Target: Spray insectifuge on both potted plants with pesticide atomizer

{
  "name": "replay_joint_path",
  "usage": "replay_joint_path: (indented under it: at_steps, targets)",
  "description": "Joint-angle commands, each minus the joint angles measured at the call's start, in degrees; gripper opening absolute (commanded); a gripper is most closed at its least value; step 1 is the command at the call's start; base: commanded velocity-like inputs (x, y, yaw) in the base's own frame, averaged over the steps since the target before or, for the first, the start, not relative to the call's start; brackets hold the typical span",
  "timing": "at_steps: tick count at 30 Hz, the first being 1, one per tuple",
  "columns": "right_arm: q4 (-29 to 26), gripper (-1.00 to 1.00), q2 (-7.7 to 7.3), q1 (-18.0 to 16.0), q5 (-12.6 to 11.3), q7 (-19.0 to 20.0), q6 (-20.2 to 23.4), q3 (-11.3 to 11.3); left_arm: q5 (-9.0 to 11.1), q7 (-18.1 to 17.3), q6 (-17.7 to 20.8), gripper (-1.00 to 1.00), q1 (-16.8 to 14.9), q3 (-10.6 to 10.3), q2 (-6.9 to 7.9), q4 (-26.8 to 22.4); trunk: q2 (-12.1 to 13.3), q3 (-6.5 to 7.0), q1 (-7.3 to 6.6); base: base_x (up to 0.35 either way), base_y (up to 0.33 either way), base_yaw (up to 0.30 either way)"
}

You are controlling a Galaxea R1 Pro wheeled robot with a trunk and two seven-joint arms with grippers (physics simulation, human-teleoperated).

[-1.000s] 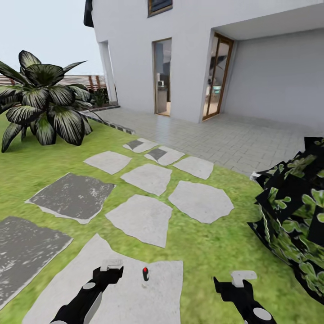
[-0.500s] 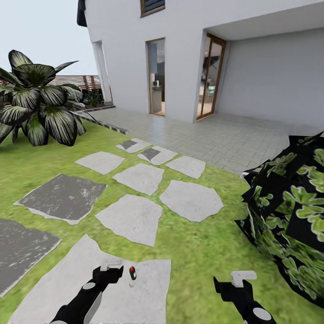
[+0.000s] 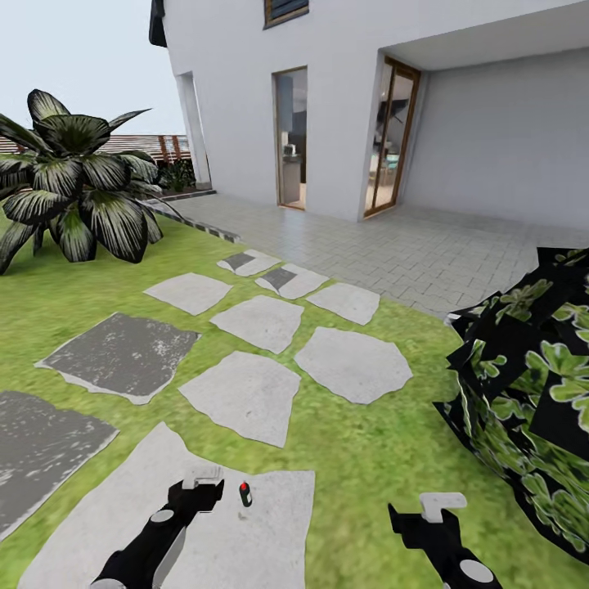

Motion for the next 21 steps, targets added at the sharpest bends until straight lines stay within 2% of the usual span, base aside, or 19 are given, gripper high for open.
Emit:
replay_joint_path:
  at_steps: [1, 2, 4, 5, 6, 7, 10, 16, 21]
  targets:
    - [-0.1, 1.00, -0.02, -0.1, 0.2, 0.0, 0.4, 0.0, 0.0, 0.0, 0.0, 1.00, -0.3, 0.0, 0.01, 0.0, 0.0, -0.05, -0.01, 0.000, 0.000, 0.000]
    - [0.0, 1.00, -0.04, -0.3, 0.1, 0.0, 0.7, 0.0, -0.1, 0.0, 0.0, 1.00, -1.0, 0.0, 0.02, 0.0, 0.0, -0.05, -0.01, 0.000, 0.000, 0.000]
    - [0.1, 1.00, -0.09, -3.6, -0.1, 0.0, 5.0, -0.1, 0.0, 0.1, 0.5, 1.00, -5.2, 0.0, 0.05, 0.1, 0.0, -0.05, -0.01, 0.000, 0.000, 0.000]
    - [0.1, 1.00, -0.08, -4.5, -0.2, 0.0, 6.0, -0.1, 0.1, 0.1, 0.5, 1.00, -6.1, 0.0, 0.04, 0.2, 0.0, -0.05, -0.01, 0.000, 0.000, 0.000]
    - [0.2, 1.00, -0.07, -6.8, -0.2, 0.0, 7.7, -0.1, 0.2, 0.1, 0.6, 1.00, -8.0, 0.0, 0.02, 0.3, 0.0, -0.05, -0.01, 0.000, 0.000, 0.000]
    - [0.3, 1.00, -0.11, -13.8, -0.3, 0.0, 10.8, -0.1, 0.4, 0.0, 0.8, 1.00, -13.1, 0.1, -0.01, 0.6, 0.0, -0.05, -0.01, 0.000, 0.000, 0.000]
    - [0.3, 1.00, -0.11, -19.1, -0.3, 0.0, 11.7, -0.1, 0.6, -0.2, 0.8, 1.00, -15.7, 0.2, -0.02, 0.7, 0.0, -0.05, -0.01, 0.000, 0.000, 0.000]
    - [0.3, 1.00, -0.21, -20.6, -0.3, 0.5, 11.9, 0.0, 0.0, -0.4, 0.2, 1.00, -15.8, -0.1, -0.02, 0.4, 0.0, -0.05, -0.01, 0.000, 0.000, 0.000]
    - [-2.1, 1.00, -0.11, -20.6, -0.3, 0.5, 11.8, 0.2, -0.2, -0.2, -2.1, 1.00, -13.3, -0.2, -0.10, 0.4, 0.0, -0.05, -0.01, 0.000, 0.000, 0.000]
